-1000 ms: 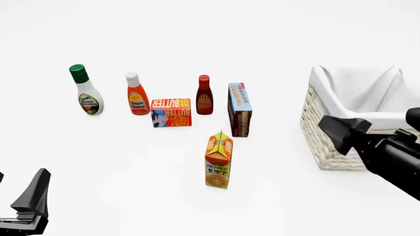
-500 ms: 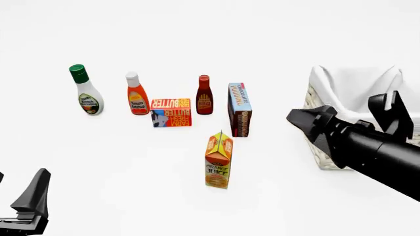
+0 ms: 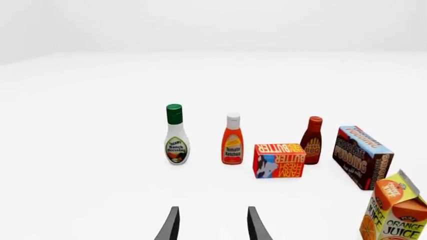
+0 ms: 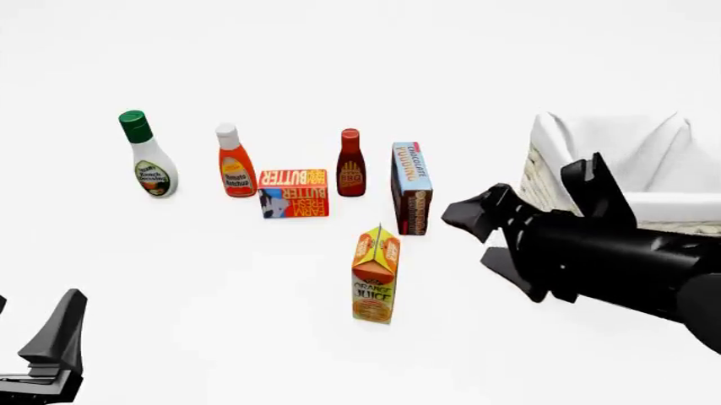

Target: Pick the orange juice and place it in the basket.

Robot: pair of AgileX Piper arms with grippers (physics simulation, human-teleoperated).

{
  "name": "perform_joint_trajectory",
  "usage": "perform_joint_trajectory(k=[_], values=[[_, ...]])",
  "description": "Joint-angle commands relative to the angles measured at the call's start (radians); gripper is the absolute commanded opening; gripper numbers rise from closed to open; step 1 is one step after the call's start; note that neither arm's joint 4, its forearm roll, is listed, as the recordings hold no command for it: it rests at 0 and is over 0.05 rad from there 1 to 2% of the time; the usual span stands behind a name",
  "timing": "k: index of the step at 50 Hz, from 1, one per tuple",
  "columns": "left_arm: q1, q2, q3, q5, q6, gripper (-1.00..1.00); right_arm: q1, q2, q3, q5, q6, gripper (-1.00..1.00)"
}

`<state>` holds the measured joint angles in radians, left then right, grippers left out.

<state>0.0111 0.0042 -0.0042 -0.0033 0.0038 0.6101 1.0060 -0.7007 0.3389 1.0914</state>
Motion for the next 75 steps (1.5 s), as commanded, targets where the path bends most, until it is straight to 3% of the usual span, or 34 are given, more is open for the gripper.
perform_joint_trajectory(k=[1,8,18,26,38,52,59,75], values=[[0.000,-0.001,0.001,0.000,0.001,1.00,0.055,0.047,-0.074,0.099,0.073,1.00],[0.000,-0.001,0.001,-0.001,0.000,1.00,0.120,0.066,-0.105,0.163,0.148,1.00],[0.000,-0.001,0.001,0.000,0.000,1.00,0.144,0.098,-0.189,0.263,0.174,1.00],[0.000,-0.001,0.001,0.000,0.000,1.00,0.140,0.146,-0.295,0.378,0.161,1.00],[0.000,-0.001,0.001,-0.001,0.000,1.00,0.141,0.200,-0.378,0.468,0.154,1.00],[0.000,-0.001,0.001,0.000,0.000,1.00,0.166,0.294,-0.458,0.554,0.145,1.00],[0.000,-0.001,0.001,0.000,0.000,1.00,0.146,0.367,-0.555,0.615,0.108,1.00],[0.000,-0.001,0.001,0.000,0.000,1.00,0.154,0.498,-0.692,0.683,0.078,1.00]])
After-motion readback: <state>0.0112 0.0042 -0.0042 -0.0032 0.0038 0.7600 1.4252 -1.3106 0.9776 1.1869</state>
